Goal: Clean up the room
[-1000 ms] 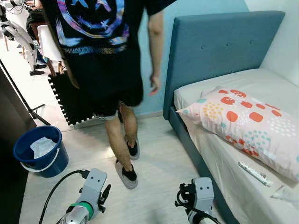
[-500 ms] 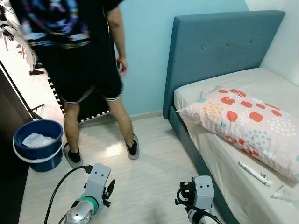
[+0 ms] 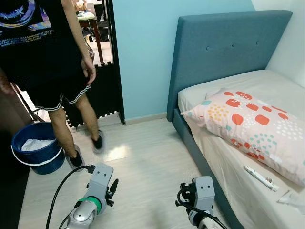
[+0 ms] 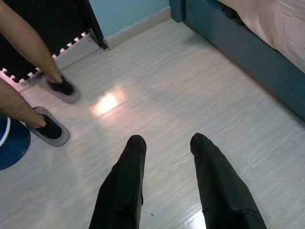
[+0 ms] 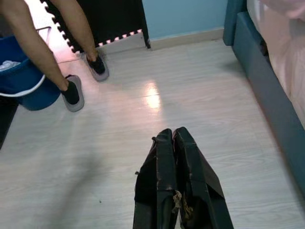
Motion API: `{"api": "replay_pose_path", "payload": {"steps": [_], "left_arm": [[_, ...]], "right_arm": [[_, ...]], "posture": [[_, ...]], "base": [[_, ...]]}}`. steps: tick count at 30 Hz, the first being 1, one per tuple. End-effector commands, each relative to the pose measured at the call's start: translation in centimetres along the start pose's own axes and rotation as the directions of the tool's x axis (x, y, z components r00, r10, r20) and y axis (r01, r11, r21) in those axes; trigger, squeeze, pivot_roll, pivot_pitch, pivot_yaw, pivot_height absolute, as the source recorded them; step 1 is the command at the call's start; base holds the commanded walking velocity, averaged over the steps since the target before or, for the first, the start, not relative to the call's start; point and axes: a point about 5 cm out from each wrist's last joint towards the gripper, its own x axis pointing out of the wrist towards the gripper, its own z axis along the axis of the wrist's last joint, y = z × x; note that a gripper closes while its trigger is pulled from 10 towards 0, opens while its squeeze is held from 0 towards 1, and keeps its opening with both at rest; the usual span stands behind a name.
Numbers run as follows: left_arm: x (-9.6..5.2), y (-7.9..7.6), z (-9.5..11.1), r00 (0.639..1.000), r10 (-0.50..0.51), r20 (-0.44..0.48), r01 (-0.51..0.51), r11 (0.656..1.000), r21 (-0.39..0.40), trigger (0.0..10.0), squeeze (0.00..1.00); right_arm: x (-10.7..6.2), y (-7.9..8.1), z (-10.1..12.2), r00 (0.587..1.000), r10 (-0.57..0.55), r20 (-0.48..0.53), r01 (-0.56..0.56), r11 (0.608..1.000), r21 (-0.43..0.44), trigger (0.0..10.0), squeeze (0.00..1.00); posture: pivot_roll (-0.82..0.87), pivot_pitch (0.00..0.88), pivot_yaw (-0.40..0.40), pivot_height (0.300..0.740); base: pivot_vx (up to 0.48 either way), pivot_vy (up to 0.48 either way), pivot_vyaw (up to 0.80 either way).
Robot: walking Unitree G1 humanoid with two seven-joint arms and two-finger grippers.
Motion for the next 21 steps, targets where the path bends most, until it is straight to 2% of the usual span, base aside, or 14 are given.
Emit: {"api": "replay_pose_path", "payload": {"steps": [1, 21], "left_arm": [[-0.22, 0.00, -0.59, 1.000, 0.004, -0.015, -0.004, 1.000, -0.006, 10.0, 0.00], [0.36, -0.49, -0.10, 1.000, -0.009, 0.004, 0.009, 1.000, 0.003, 10.0, 0.00]], "right_arm": [[-0.39, 0.04, -0.70, 1.000, -0.002, -0.027, 0.002, 1.000, 0.004, 10.0, 0.00], [0.18, -0.50, -0.25, 1.000, -0.001, -0.028, 0.000, 1.000, -0.013, 10.0, 0.00]], "posture": [[-0.14, 0.022, 0.040, 0.740], [-0.14, 0.000, 0.034, 0.740]], "base": [[0.000, 0.000, 0.00], [0.000, 0.000, 0.00]]}}
